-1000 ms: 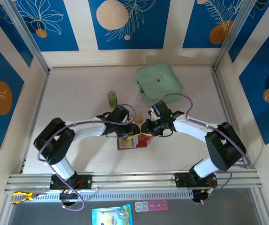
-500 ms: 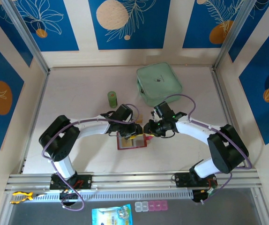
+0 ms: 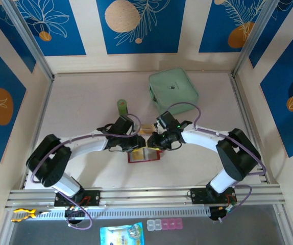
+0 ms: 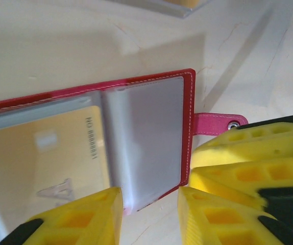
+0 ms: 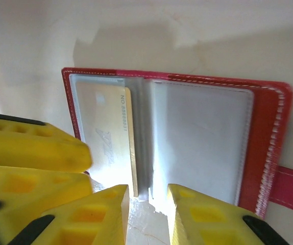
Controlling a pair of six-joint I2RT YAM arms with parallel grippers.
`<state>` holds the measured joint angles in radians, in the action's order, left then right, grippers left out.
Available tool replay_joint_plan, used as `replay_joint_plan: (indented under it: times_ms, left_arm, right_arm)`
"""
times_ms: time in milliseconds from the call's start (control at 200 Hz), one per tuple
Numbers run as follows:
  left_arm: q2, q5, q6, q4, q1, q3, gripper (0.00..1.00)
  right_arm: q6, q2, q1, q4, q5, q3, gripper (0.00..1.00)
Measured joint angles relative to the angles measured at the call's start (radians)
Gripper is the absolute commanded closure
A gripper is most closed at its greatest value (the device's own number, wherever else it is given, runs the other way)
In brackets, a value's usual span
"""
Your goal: Take the credit cards out of the card holder
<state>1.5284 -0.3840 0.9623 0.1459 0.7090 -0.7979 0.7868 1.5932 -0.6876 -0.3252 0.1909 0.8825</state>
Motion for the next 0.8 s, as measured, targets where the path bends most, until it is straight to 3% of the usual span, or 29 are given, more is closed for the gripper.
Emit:
replay_joint_plan:
  times_ms: [360, 800]
  left_arm:
    - [-0.082, 0.01, 0.002, -0.007, -0.079, 0.136, 0.83]
    - [-0.05, 0.003, -0.003, -0.03, -0.084, 0.158, 0.86]
  right_arm:
    - [0.007, 0.121, -0.05, 0.01, 0.019, 0.079, 0.79]
    - [0.008, 0.167, -0.057, 0.027, 0.045, 0.093, 0.83]
